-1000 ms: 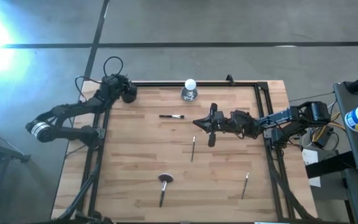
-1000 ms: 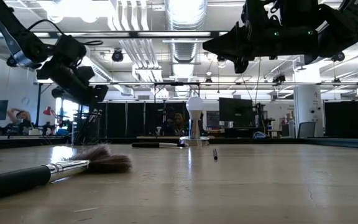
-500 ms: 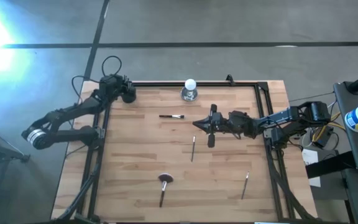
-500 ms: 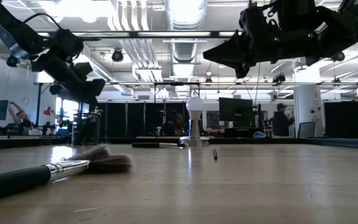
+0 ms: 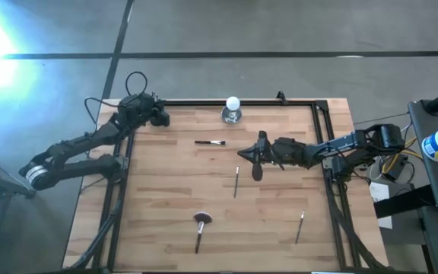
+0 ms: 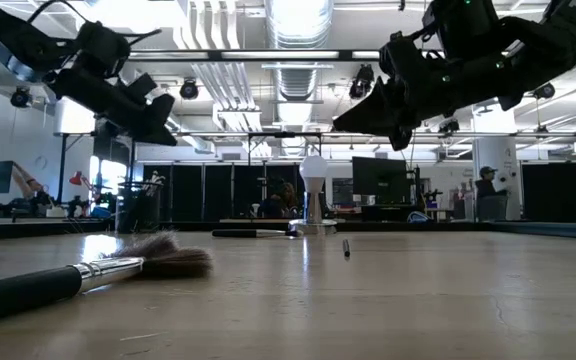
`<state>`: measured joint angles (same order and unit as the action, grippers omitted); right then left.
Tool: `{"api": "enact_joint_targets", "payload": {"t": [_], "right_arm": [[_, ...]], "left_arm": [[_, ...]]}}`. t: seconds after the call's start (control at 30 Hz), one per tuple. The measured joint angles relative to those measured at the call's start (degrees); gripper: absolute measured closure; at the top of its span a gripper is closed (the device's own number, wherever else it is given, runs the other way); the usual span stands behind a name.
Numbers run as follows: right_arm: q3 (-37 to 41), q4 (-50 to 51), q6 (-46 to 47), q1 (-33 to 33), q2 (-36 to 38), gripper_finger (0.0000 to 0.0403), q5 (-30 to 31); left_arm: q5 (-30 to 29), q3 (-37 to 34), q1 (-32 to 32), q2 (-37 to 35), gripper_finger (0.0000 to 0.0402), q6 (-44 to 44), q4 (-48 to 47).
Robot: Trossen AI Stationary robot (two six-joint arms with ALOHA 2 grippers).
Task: Put items in baskets/containers
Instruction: Put the black highlighter brush into the black brush holder
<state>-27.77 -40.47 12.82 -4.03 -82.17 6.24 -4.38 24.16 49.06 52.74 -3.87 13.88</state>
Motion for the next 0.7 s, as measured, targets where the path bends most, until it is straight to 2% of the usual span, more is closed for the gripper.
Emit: {"api": "enact_joint_targets", "payload": {"t": [0.1,0.2,0.3,0.4,0.5,0.7], "right_arm": [[0.0,1.0,1.3,0.0,0.0,0.0380,0.0],[0.0,1.2,2.1,0.0,0.0,0.0366,0.0],[0.0,1.2,2.2,0.0,0.0,0.0352,0.0],[0.0,1.2,2.2,0.0,0.0,0.0338,0.0],[0.0,1.2,2.2,0.2,0.0,0.0325,-0.1],[-0.1,1.3,2.2,0.7,0.0,0.0308,-0.2]], "left_arm": [[0.8,0.0,-4.6,0.0,0.0399,0.5,-0.1],[4.5,-0.1,-11.1,0.0,0.0400,2.1,-0.4],[8.4,-0.1,-19.4,0.0,0.0401,3.3,-1.3],[9.6,-0.1,-29.0,0.1,0.0401,2.8,-3.8],[9.3,-0.1,-38.8,0.7,0.0401,0.5,-8.2],[2.7,-0.1,-56.2,4.6,0.0401,-8.2,-9.9]]}}
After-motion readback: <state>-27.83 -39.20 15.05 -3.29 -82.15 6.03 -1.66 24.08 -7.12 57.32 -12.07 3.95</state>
